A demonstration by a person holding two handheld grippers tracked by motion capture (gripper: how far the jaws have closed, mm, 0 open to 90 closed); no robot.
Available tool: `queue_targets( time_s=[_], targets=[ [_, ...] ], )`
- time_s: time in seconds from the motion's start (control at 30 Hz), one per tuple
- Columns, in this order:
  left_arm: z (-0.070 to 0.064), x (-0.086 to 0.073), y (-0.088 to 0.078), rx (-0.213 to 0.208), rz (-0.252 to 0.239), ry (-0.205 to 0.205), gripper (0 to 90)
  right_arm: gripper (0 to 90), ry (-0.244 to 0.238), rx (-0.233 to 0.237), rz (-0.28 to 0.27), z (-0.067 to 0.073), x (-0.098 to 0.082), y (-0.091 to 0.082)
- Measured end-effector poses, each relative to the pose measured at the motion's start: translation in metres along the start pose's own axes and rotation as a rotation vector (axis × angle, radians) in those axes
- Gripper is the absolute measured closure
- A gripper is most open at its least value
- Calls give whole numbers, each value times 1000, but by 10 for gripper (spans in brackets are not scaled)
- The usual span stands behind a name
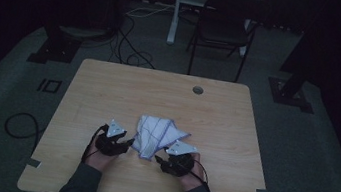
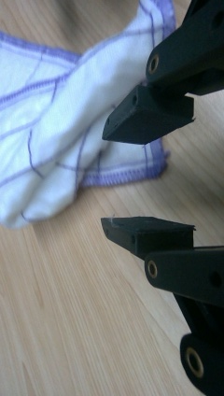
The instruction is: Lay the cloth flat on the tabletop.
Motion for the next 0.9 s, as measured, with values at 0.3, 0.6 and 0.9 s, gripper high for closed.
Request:
queue_targets(
  time_s=[0.3,0.6,0.9],
  targets=[
    [-6,-2,5,6,24,24,568,529,-50,41,29,17,1,15],
    [-9,-4,9,0,42,30,665,584,-100,34,95,24,0,33],
    [-17,-5,10,-7,52,66,784,865,-112,15,112,22,-1,35]
  ],
)
Point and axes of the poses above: each handheld gripper's, and its own axes: y roughly forward along the jaws, x roughly out of its top, z roughly to its left, the point moved 6 cm from there along y, roughly forward along the jaws, and after that the axes turned 14 degrees about x, right-handed, at the moved point
